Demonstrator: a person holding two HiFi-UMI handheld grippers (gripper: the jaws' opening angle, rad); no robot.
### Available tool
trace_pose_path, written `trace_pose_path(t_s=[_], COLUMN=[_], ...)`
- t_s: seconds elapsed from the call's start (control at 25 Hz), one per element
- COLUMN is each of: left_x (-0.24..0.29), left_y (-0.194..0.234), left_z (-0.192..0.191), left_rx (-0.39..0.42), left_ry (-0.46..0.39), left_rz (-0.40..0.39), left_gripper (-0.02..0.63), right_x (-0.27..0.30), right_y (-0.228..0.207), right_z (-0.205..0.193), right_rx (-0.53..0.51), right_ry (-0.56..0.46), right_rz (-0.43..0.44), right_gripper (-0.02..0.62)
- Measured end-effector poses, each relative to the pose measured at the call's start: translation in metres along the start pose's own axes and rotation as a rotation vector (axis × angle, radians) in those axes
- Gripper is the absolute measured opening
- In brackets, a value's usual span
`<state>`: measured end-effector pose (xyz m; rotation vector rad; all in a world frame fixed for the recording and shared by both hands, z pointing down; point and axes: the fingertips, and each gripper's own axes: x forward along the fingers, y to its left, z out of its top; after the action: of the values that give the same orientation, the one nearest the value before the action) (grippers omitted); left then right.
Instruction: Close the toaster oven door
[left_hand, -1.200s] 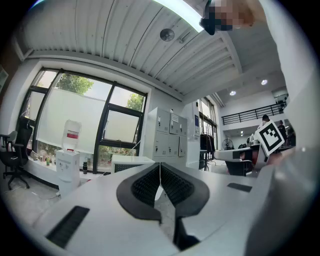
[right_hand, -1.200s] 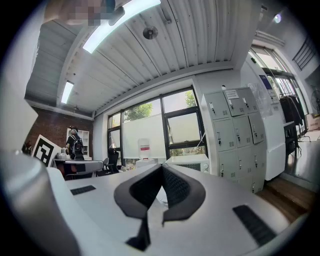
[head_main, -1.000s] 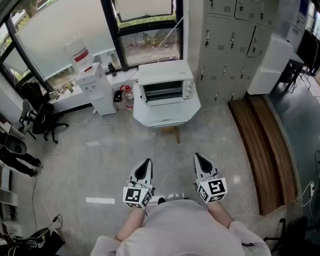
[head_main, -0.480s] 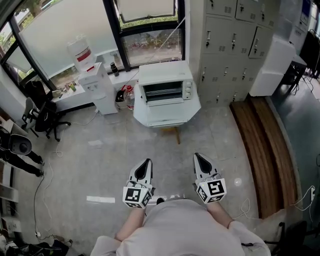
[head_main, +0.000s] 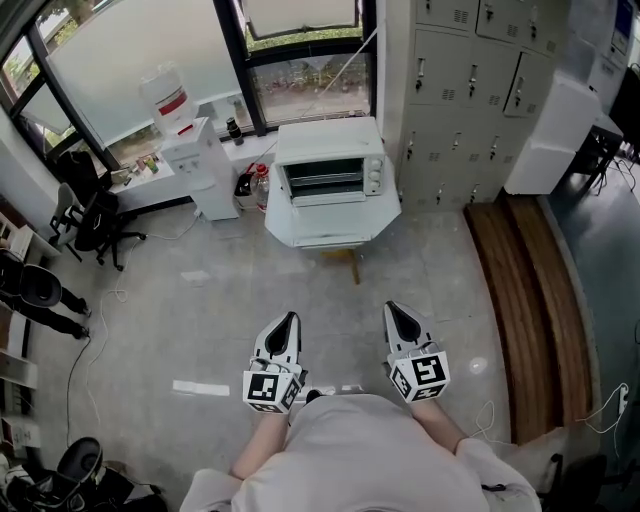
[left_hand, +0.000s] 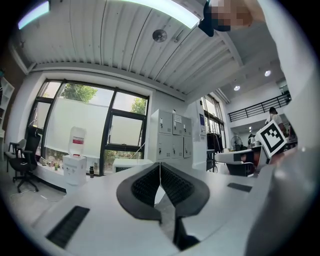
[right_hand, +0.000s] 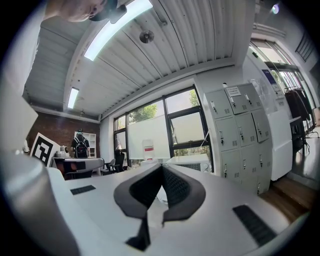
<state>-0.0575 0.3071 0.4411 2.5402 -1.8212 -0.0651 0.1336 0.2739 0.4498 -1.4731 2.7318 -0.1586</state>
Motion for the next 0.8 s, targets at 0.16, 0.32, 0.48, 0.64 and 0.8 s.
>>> trace_pose_path(t_s=[0.16,0.32,0.48,0.64,0.8], left_x=[0.005,0.012,0.023,0.037,0.053], left_y=[-0.008,-0.009,-0.010,-0.007,0.005], left_z=[-0.001,-0.001,0.002,0.002,-0.002], left_rx=[0.007,0.012,0.016,0.018,0.003], left_ry=[0.004,0.007,0.004,0.002,0.000], left_rz=[0.013,0.019,0.014,0.005,0.005], left_gripper=[0.021,0.021,0.021,0.021,0.021], right_x=[0.001,0.006,0.013,0.026,0.045], right_y=[-0.012,-0.019,-0.027,-0.034,-0.037], right_z=[0.001,0.002,0.006,0.006,0.005], right_rx=[0.003,0.005,-0.001,0.000,-0.015], right_ry=[0.000,-0.003,-0.004,0.000,0.008], right_rz=[0.013,0.019,0.022,0.020,0.023], right_gripper=[0.008,0.008,0.008,0.008,0.008])
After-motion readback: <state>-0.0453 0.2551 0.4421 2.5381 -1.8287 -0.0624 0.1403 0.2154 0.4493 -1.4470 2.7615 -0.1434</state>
